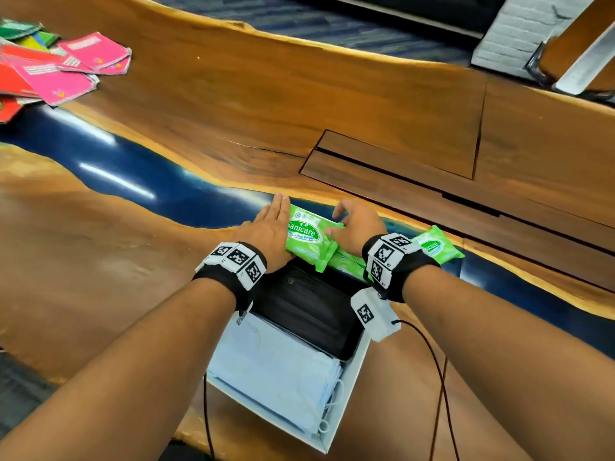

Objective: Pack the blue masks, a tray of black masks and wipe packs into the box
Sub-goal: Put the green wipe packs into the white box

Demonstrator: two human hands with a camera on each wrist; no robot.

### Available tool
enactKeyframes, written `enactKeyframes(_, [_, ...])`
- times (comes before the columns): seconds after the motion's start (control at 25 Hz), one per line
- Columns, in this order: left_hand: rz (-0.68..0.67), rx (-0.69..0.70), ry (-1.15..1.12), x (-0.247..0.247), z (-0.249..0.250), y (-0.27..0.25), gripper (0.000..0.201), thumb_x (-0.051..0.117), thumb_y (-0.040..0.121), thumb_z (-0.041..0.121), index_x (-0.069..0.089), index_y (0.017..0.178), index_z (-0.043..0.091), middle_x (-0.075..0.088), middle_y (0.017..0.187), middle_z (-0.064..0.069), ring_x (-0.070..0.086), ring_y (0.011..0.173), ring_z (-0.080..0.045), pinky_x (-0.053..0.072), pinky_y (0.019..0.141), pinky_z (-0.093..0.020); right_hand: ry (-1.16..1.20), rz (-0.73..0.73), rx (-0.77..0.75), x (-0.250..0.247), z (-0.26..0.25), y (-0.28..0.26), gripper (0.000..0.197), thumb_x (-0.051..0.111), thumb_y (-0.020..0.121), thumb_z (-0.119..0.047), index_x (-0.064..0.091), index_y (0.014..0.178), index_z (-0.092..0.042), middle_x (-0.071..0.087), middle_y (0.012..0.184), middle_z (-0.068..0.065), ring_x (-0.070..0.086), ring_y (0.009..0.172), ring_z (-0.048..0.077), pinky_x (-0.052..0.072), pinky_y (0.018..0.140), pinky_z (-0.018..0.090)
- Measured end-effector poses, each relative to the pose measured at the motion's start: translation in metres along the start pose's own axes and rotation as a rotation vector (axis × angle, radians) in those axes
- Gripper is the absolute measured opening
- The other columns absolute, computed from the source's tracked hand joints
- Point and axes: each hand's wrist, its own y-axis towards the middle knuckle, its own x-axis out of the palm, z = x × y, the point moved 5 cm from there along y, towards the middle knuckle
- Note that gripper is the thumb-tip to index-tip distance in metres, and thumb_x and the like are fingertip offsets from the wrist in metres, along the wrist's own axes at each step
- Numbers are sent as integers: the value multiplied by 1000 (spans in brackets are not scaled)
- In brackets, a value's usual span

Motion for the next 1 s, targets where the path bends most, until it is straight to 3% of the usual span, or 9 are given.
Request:
enactKeyframes(0.12, [56,-12,44,3,2,-3,104,60,89,48,-13,154,11,-18,163,-2,0,152,-20,20,117,-57,43,-29,25,2,4,9,19,76,81,-29,62,86,-18,57,81,-4,56,76,18,41,59,26])
enactKeyframes(0.4, [80,35,15,3,3,-6,97,58,92,44,-5,155,6,-16,163,-9,-1,152,-21,19,119,-51,147,-60,87,5,11,16,22,74,84,-27,58,71,-19,58,68,-4,53,62,13,40,51,22])
enactKeyframes(0.8, [-33,-6,-73,-2,-5,-11,102,64,85,51,-6,156,26,-25,161,9,-8,151,-15,14,115,-62,55,-59,69,0,24,3,35,68,87,-42,50,68,-18,48,60,-5,44,56,11,33,51,24])
enactKeyframes(1.0, [-42,13,204,0,-2,-13,102,47,90,63,-18,153,19,-29,159,5,-12,150,-13,9,117,-62,58,-71,80,1,24,4,35,68,87,-43,51,67,-19,50,60,-4,46,56,11,35,52,24])
